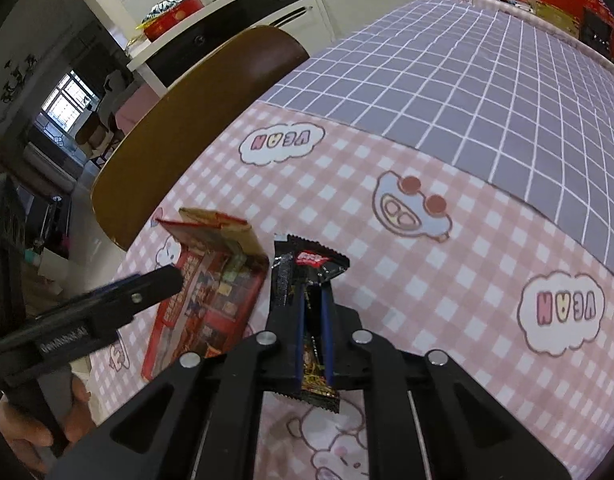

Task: Collect trash
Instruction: 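Grasp the black snack packet with the right tool while the left grasps the red cardboard box, then carry the black packet and red box over the blue bin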

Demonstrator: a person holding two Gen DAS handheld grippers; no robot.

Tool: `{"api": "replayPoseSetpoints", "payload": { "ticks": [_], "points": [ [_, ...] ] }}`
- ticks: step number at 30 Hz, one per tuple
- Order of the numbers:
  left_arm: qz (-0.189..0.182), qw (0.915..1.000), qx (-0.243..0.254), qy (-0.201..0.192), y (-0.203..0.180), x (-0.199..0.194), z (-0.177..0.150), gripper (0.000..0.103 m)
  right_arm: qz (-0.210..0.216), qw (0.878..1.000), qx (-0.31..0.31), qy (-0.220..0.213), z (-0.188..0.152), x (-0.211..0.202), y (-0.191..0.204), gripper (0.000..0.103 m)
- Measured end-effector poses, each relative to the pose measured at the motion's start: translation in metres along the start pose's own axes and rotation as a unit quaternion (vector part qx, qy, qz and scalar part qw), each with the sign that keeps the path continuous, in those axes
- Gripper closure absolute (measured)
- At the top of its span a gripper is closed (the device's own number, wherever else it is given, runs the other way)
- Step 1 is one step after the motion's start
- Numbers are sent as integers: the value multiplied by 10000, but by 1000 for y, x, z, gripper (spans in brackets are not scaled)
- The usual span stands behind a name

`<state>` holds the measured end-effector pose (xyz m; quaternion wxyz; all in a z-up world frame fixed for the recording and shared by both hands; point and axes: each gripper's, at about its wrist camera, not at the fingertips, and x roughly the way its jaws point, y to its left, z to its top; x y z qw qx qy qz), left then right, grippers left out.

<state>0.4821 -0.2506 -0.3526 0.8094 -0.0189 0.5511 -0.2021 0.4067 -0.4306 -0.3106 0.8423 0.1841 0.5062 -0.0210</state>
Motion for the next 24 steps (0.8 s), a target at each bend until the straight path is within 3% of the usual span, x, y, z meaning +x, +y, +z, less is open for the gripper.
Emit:
{"api": "replayPoseSetpoints", "payload": {
  "ticks": [2, 6, 9, 14, 21, 24],
  "points": [
    [-22, 9996, 286, 0, -6, 7, 6, 31, 27, 10000, 78, -6, 5, 3, -1, 95],
    [15, 9989, 458, -72, -7, 16, 18, 31, 51, 9998, 180, 42, 13, 11, -2, 95],
    [-157, 9984, 495, -219, -5, 20, 26, 31, 109, 9997, 224, 52, 15, 13, -4, 95],
    [-195, 9952, 921, -263, -16, 28, 32, 31, 170, 9993, 308, 137, 17, 20, -9, 95],
    [-234, 9942, 1035, -148, -19, 37, 38, 61, 142, 9993, 300, 175, 22, 31, -9, 95],
    [-282, 9951, 934, -181, -14, 33, 41, 69, 127, 9993, 306, 198, 25, 34, -9, 95]
  ]
}}
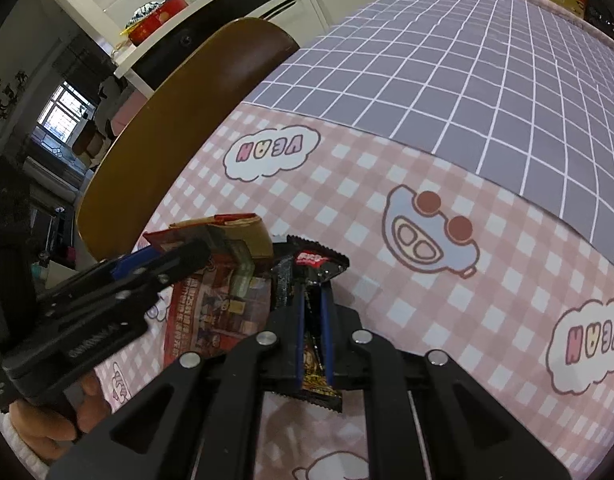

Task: Collect trash
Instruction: 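Carry the black packet and red box over the blue bin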

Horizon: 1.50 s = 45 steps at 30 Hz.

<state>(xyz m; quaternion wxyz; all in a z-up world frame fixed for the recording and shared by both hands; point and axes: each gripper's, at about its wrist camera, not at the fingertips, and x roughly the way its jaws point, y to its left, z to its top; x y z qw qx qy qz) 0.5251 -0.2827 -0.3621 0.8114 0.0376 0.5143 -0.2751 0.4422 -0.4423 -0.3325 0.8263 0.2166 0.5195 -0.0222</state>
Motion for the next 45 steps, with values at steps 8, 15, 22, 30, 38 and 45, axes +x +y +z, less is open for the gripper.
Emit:
{"api": "replayPoseSetpoints", "payload": {
  "ticks": [8, 15, 22, 30, 38, 45],
  "points": [
    [-42, 9999, 96, 0, 1, -14, -8, 80, -96, 9997, -233, 20, 11, 8, 8, 95],
    [80, 9999, 38, 141, 4, -30, -29, 96, -177, 9985, -514, -61, 6, 6, 29, 95],
    [9, 9977, -670, 89, 17, -59, -55, 102, -210, 9965, -778, -206, -7, -7, 57, 97],
    [98, 9902, -1362, -285, 59, -117, -91, 102, -325, 9901, -1237, -574, -31, -38, 102, 98],
    [277, 9804, -1879, -532, 117, -184, -148, 102, 194, 9775, -2028, -541, -77, -51, 205, 98],
    [687, 9648, -2499, -457, 191, -242, -231, 102, 659, 9623, -2635, -116, -143, -27, 303, 98]
  ]
}}
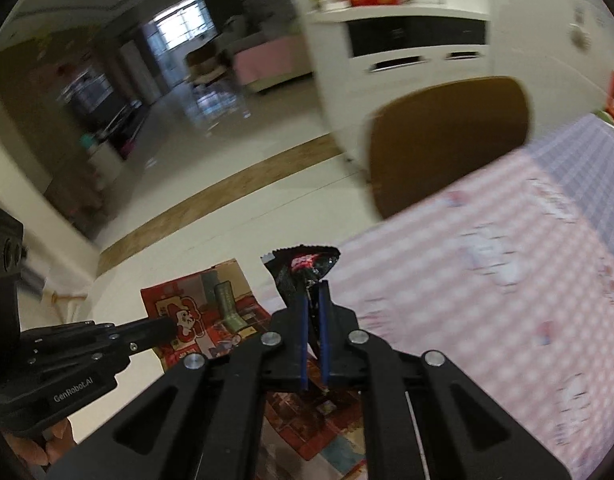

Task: Collect trash
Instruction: 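Carry the black packet and red box over the blue bin, then open the left tool over the blue bin to drop the red box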

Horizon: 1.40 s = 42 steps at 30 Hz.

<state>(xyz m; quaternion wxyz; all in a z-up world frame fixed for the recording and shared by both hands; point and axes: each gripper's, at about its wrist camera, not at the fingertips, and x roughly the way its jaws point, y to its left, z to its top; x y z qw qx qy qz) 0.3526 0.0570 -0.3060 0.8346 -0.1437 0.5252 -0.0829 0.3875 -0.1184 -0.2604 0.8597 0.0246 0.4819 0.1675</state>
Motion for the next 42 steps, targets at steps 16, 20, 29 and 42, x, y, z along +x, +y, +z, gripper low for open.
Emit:
{"api": "replayPoseSetpoints", "payload": {
  "ticks": [16, 20, 29, 42],
  "points": [
    [1196, 9859, -1086, 444, 201, -25, -57, 102, 222, 9933, -902, 691, -34, 97, 180, 98],
    [1382, 9839, -1007, 527, 218, -11, -57, 102, 187, 9927, -898, 779, -38, 105, 189, 98],
    [1783, 9764, -838, 880, 242, 30, -48, 102, 151, 9915, -788, 1028, -50, 122, 198, 98],
    [1799, 9710, -1082, 1148, 251, 61, -36, 72, 190, 9904, -553, 1256, -55, 135, 197, 98]
  ]
}}
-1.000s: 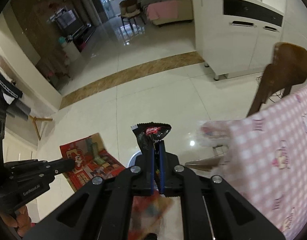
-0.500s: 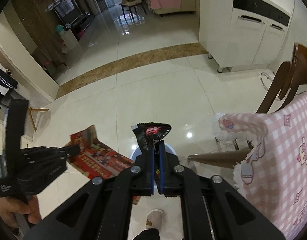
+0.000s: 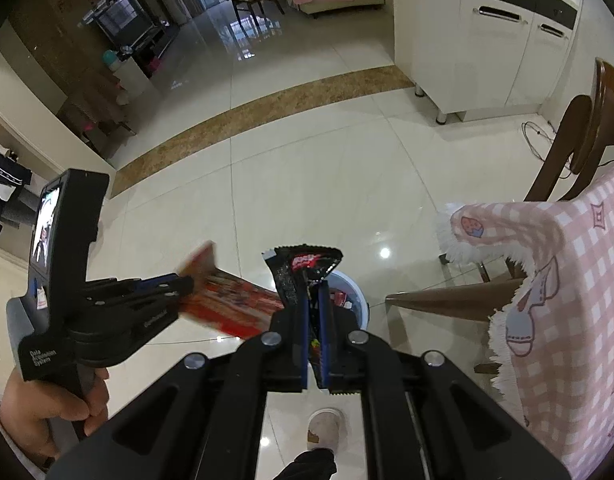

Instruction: Collect trash

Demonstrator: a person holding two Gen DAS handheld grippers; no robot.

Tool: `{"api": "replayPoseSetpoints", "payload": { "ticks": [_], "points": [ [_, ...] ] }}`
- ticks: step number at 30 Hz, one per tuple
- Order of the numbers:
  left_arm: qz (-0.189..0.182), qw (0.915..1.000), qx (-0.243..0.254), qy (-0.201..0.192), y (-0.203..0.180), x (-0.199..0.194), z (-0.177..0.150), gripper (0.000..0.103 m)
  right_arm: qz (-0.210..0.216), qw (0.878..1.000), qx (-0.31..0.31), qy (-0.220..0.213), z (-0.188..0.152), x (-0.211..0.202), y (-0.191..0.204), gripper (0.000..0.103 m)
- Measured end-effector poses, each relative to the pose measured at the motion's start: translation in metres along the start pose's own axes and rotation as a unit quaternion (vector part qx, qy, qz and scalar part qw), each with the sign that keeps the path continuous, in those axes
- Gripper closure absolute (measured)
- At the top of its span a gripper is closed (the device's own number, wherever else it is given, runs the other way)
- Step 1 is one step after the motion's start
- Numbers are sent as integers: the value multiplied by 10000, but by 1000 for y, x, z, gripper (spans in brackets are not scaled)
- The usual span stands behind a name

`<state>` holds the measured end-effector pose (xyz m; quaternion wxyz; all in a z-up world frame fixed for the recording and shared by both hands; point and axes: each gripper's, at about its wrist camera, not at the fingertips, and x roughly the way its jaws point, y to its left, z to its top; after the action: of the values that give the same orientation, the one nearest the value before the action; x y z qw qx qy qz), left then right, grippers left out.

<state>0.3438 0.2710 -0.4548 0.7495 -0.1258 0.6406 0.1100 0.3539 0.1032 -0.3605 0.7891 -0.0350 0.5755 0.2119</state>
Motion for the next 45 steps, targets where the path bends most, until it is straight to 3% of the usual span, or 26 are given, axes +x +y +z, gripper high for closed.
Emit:
{"api": "replayPoseSetpoints", "payload": {
  "ticks": [2, 17, 28, 38, 45],
  "points": [
    [-146, 9998, -101, -38, 0, -1, 0, 50, 20, 10000, 22, 43, 3, 1, 1, 98],
    [-589, 9958, -693, 106, 25, -15, -15, 47, 175, 9995, 37, 260, 4, 18, 22, 98],
    [-709, 9927, -970, -108, 46, -52, -24, 35, 355, 9992, -20, 204, 11, 10, 47, 94],
    [-713, 9919, -959, -436, 53, -103, -37, 31, 402, 9991, -68, -114, 9, -37, 54, 88],
    [-667, 9908, -952, -690, 40, -138, -70, 30, 457, 9986, -83, -257, -20, -89, 37, 88]
  ]
}}
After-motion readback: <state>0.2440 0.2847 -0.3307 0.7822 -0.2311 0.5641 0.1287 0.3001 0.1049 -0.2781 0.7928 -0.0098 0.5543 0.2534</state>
